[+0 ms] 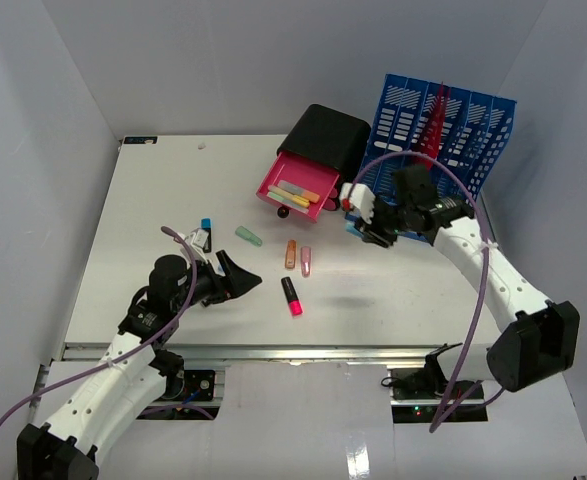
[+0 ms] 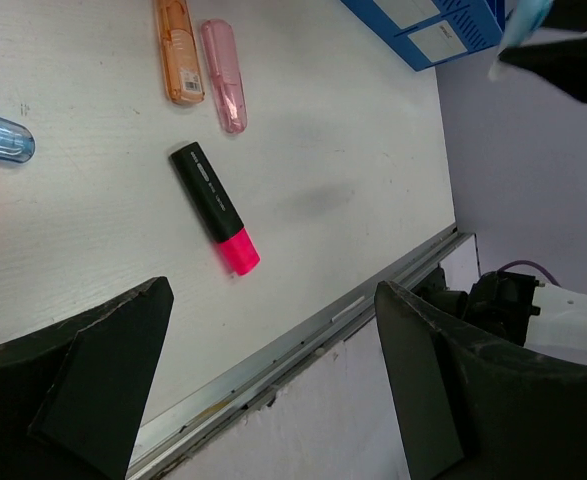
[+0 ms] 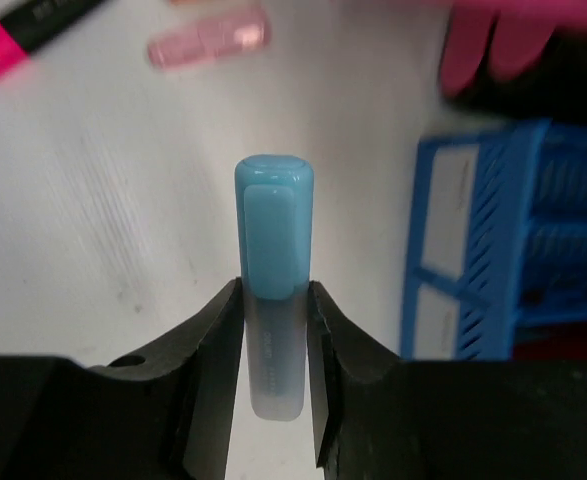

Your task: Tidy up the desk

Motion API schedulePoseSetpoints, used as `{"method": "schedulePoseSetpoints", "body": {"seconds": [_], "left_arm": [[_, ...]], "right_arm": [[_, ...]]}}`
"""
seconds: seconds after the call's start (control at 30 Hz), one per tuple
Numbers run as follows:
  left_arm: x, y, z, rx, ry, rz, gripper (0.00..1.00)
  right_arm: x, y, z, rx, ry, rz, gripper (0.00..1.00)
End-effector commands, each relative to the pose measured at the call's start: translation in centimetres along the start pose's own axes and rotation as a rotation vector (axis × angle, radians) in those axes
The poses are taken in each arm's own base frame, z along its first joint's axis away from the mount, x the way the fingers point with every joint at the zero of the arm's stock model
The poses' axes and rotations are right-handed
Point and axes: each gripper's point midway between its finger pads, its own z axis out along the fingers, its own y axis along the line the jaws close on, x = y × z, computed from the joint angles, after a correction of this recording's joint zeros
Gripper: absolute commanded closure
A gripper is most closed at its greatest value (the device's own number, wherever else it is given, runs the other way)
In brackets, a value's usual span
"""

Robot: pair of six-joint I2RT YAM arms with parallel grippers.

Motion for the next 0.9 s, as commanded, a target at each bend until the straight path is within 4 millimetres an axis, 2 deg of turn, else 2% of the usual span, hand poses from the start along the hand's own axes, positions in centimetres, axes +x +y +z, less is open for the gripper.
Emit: {"method": "schedulePoseSetpoints", "body": {"seconds": [0.0, 0.03, 0.07, 0.1, 0.13, 0.2, 0.33, 0.5, 0.63, 0.73, 0.87], "left_arm": [[-0.7, -0.8, 0.2, 0.022, -0.021, -0.033, 0.07], [-0.8, -0.8, 0.2, 0.021, -0.021, -0.039, 0.07], [-0.9, -1.0, 0.2, 0.023, -0.023, -0.043, 0.07], [-0.9, -1.0, 0.2, 0.022, -0.022, -0.045, 0.07], [-1.1, -1.1, 0.1, 0.019, -0.025, -0.048, 0.07], [-1.2, -1.1, 0.0, 0.011, -0.025, -0.053, 0.07], [-1.6, -1.4, -0.4, 0.003, -0.038, -0.047, 0.07], [-1.9, -1.5, -0.6, 0.002, -0.049, -0.045, 0.07], [-1.7, -1.3, -0.5, -0.003, -0.042, -0.043, 0.07], [-1.9, -1.6, -0.5, 0.004, -0.045, -0.034, 0.07], [-2.3, -2.2, -0.9, 0.02, -0.059, -0.027, 0.07]], "right_arm": [[-10.8, -1.8, 0.8, 0.051, -0.128, -0.143, 0.92], [-13.1, -2.9, 0.8, 0.087, -0.144, -0.154, 0.92], [-16.4, -4.0, 0.5, 0.118, -0.188, -0.167, 0.92], [-17.0, -4.8, 2.5, 0.114, -0.167, -0.154, 0.92], [-18.0, -5.5, 3.5, 0.131, -0.166, -0.151, 0.92], [-19.8, -7.1, 5.2, 0.187, -0.166, -0.14, 0.92], [-21.6, -10.3, 8.2, 0.296, -0.139, -0.098, 0.92], [-20.5, -13.5, 9.9, 0.444, -0.069, -0.082, 0.91], [-19.0, -14.2, 11.4, 0.475, -0.012, -0.094, 0.87], [-18.1, -14.2, 12.4, 0.47, 0.016, -0.098, 0.79], [-17.7, -14.2, 12.9, 0.466, 0.028, -0.093, 0.62]]}}
